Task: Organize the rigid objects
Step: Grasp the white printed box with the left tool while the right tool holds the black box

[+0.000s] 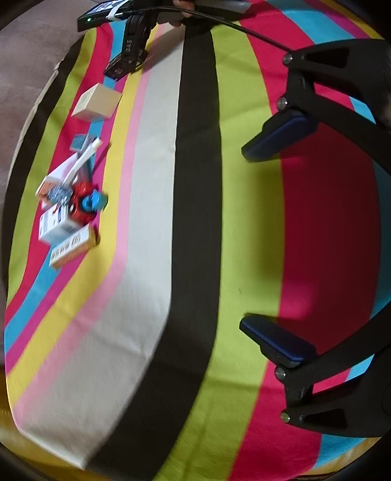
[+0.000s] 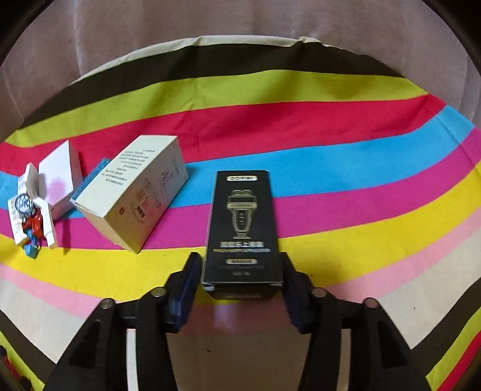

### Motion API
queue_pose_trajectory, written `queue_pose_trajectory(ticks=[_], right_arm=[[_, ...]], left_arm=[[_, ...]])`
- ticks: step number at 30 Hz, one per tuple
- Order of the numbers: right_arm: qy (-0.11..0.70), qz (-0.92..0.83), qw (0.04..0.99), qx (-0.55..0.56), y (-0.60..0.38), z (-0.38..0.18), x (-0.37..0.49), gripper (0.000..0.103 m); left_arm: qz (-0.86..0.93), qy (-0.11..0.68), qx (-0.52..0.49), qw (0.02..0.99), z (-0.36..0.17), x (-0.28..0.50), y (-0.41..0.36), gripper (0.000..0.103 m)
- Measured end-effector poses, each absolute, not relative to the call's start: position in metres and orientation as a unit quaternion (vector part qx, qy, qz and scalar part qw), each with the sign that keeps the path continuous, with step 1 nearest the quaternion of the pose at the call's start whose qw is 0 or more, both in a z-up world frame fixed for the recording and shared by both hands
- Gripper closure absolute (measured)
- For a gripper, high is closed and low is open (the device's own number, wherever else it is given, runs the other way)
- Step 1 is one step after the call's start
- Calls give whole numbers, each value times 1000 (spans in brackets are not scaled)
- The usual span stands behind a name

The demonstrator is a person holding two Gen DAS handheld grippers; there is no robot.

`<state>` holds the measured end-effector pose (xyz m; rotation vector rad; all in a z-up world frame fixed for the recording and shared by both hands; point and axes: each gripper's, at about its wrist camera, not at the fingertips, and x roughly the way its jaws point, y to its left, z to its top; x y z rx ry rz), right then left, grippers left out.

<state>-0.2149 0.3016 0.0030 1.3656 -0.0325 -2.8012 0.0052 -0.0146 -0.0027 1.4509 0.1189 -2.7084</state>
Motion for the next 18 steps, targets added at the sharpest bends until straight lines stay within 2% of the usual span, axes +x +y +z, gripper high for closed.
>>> queue_pose_trajectory(ticks=[1,2,6,13,18], right_arm=[[-9,-899,9,438,302,3,-215,52],[-9,-900,0,437,303,3,-215,63],[-19,-900,-6,435,308,2,-215,63],[-19,-899,-8,437,308,1,-217,63],[-14,-899,-9,437,304,-1,-221,63]], left_arm=[[-879,38,476,17,-1,-3,-8,0],[-876,42,481,-8,1,-15,1,0],[-882,53,464,-63,20,-56,37,0],[-904,-50,414,-93,44,-165,120,0],[-896,-71,426,-103,40,-220,157,0]])
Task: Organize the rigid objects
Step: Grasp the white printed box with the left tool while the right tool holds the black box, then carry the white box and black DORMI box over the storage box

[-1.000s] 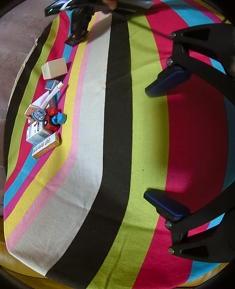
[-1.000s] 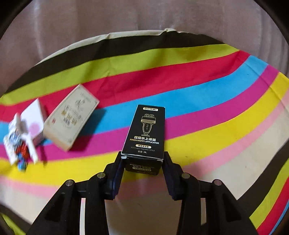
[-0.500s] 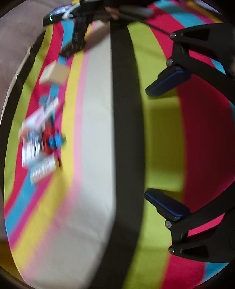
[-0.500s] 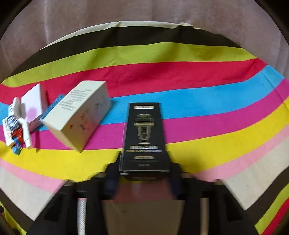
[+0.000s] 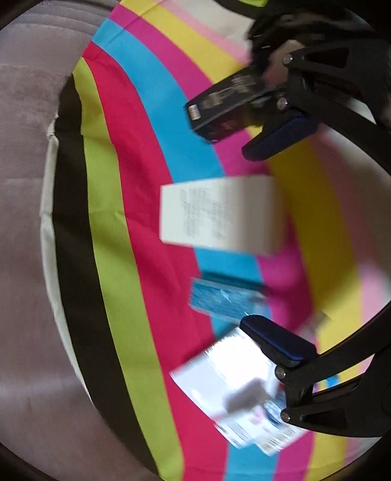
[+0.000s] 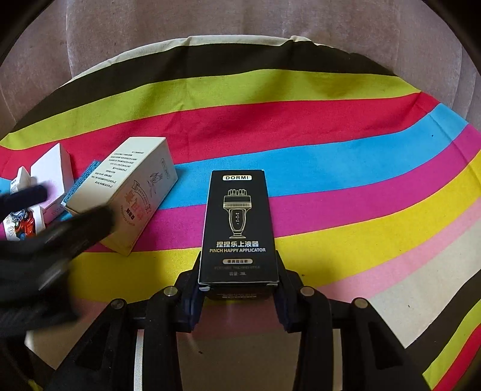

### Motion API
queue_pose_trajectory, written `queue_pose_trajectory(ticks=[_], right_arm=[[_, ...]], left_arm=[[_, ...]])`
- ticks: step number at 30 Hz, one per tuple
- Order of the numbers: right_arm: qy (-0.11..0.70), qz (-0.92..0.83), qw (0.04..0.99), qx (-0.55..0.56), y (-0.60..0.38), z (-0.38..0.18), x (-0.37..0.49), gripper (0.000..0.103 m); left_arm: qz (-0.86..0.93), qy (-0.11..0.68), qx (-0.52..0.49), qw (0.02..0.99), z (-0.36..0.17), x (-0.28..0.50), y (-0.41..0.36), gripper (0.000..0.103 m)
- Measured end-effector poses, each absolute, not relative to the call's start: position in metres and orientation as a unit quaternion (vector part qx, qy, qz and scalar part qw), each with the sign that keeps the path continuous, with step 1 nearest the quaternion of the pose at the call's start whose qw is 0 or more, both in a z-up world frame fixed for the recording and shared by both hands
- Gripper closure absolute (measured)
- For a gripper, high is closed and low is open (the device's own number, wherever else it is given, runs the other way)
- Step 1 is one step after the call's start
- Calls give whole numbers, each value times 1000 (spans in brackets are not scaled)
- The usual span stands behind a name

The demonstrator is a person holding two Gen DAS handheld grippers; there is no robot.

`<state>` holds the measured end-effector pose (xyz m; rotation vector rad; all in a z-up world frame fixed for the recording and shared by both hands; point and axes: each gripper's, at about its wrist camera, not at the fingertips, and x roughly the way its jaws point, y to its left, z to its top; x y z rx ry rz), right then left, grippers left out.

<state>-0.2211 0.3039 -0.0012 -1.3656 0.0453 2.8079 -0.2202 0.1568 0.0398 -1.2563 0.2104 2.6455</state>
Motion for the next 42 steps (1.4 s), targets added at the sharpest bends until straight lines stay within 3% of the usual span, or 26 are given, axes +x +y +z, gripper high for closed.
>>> queue_pose_trajectory(ticks=[2,4,5,12,19,22,35,42], right_arm=[[15,899,9,-437,302,-3,-225,63],[16,899,8,-437,302,-4,-227,63],[16,899,8,-438,302,-4,-228,63],[17,899,8,-437,304,-1,-221,63],[14,899,8,-438,301,1,-224,63],[11,899,10,-438,298,3,-223,63],[6,899,0,-437,297,3,-216,63],[27,895,-35,-443,269,9,-146,63]], left_arm=[[895,71,-426,111,35,-232,168,4],[888,74,-438,121,27,-235,175,41],[885,73,-445,118,24,-234,174,48],[912,24,-396,103,41,-130,96,48],[914,52,-400,42,37,-28,7,48],[909,15,-416,21,30,-2,-23,48],[902,-29,-431,-15,0,-31,-36,42],[903,-70,-423,-4,-2,-38,-48,48]])
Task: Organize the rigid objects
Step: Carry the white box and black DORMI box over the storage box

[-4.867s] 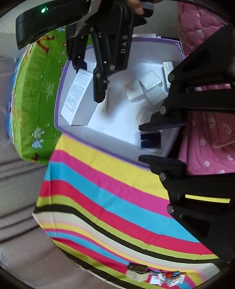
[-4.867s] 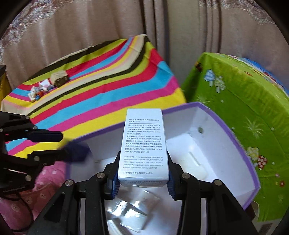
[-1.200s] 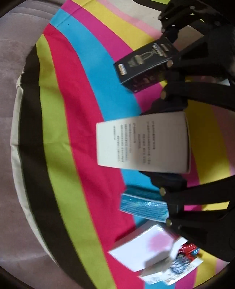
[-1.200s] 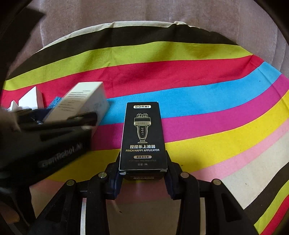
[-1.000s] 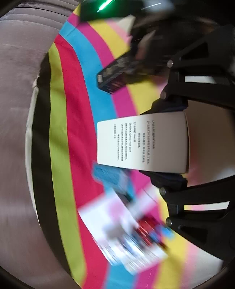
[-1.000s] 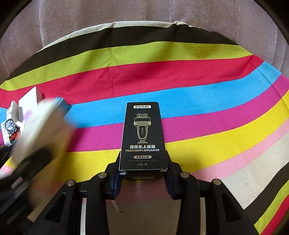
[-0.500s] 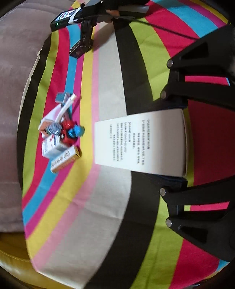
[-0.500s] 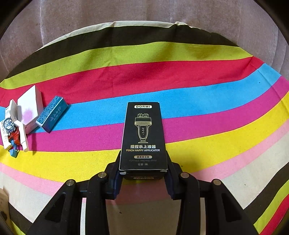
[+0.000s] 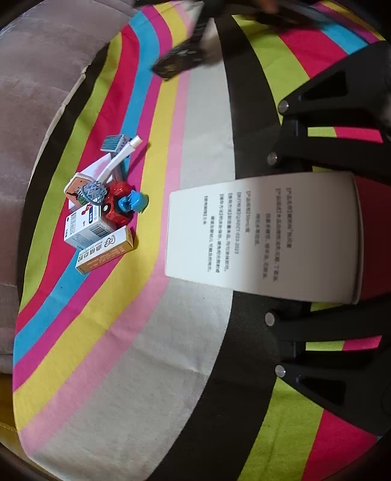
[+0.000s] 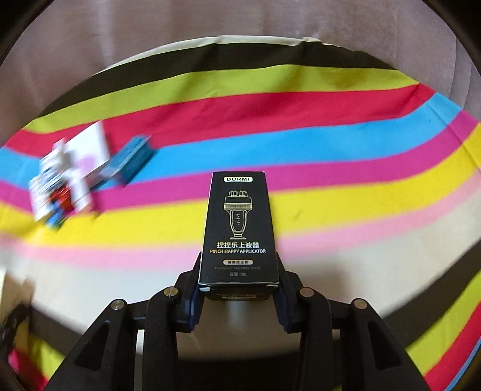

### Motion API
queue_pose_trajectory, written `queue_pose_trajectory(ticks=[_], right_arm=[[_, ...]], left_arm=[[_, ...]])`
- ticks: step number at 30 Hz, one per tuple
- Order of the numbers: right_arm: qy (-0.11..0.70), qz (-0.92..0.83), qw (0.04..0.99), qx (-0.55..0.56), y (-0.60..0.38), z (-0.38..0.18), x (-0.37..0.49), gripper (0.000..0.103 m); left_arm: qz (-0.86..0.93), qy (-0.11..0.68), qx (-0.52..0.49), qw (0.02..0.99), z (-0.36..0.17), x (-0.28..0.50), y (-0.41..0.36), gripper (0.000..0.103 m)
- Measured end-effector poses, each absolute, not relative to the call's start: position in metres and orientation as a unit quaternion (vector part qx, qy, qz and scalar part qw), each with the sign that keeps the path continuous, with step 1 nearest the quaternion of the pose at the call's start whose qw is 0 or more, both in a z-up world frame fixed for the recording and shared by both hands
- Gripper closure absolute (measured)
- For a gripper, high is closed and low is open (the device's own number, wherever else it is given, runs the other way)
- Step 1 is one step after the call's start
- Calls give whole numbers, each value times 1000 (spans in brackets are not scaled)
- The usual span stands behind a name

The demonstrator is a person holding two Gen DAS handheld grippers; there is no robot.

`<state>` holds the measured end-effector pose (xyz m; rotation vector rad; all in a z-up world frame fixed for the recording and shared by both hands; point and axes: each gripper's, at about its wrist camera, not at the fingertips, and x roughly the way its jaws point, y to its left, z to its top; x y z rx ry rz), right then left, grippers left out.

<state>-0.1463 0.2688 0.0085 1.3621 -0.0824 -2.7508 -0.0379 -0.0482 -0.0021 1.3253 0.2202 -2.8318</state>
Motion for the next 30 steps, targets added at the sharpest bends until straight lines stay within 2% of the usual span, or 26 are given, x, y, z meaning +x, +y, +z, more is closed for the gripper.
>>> queue_pose_trajectory(ticks=[7,12,30], right_arm=[[32,-892,85,442,209,12,-71,63],[68,-891,118,433,178,12,-28,63],[102,-894,113,421,200,36,69,63]], left_arm=[[-902,34,429,25,0,-31,-40,48],[-903,28,429,17,4,12,-35,48],[-907,-5,418,-54,18,112,2,48]])
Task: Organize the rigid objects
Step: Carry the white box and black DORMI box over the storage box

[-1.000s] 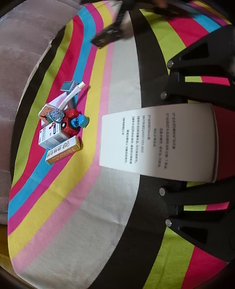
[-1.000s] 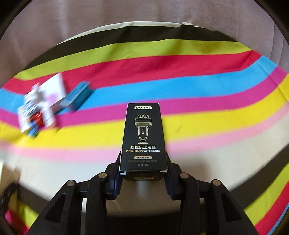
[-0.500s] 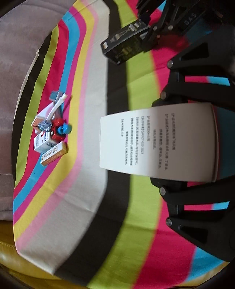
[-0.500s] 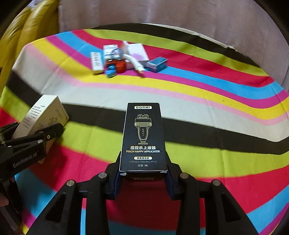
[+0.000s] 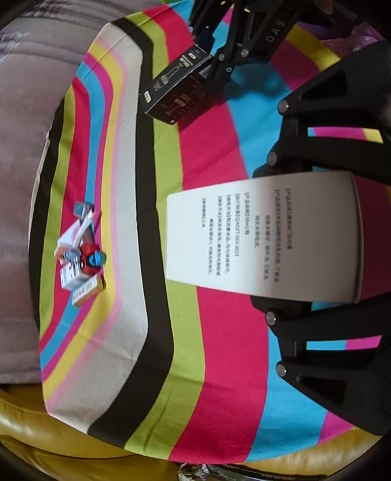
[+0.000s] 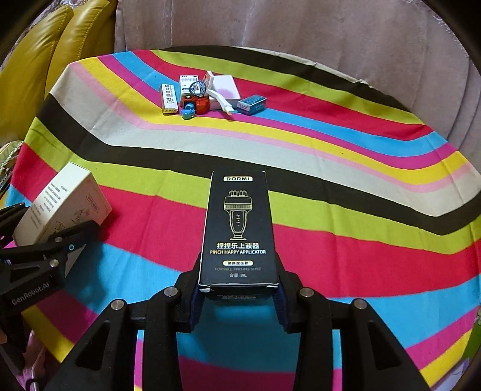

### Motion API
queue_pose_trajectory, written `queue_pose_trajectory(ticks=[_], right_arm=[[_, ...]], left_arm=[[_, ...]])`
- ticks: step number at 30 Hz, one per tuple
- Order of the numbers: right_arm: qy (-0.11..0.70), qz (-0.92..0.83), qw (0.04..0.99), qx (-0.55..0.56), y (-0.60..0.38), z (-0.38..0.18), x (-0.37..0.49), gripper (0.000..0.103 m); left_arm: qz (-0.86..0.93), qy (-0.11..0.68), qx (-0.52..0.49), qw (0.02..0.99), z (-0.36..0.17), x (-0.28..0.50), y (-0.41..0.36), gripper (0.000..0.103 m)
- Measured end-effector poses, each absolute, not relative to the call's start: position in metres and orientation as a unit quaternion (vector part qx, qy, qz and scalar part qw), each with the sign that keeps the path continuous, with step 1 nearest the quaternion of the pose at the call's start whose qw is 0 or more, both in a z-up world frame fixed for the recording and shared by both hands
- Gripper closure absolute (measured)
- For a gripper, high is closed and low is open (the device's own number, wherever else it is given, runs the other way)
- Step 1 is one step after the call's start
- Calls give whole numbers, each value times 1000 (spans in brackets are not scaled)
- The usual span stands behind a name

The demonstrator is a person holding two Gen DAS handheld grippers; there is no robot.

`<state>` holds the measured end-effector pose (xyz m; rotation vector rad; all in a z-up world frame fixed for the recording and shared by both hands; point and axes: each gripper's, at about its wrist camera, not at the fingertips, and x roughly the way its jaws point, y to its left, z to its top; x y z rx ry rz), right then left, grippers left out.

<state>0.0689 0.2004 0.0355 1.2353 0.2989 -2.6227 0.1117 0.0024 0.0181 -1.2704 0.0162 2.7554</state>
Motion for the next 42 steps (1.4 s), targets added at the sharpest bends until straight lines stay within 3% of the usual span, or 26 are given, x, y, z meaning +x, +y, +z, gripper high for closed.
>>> queue_pose_trajectory(ticks=[20,42], right_arm=[[61,-911,81,399,273,78,156,63],[-59,-919,-83,381,431,83,263,63]], left_arm=[[909,78,-386,138,60,153,80,48],[847,234,-359,315,83,210,255,48]])
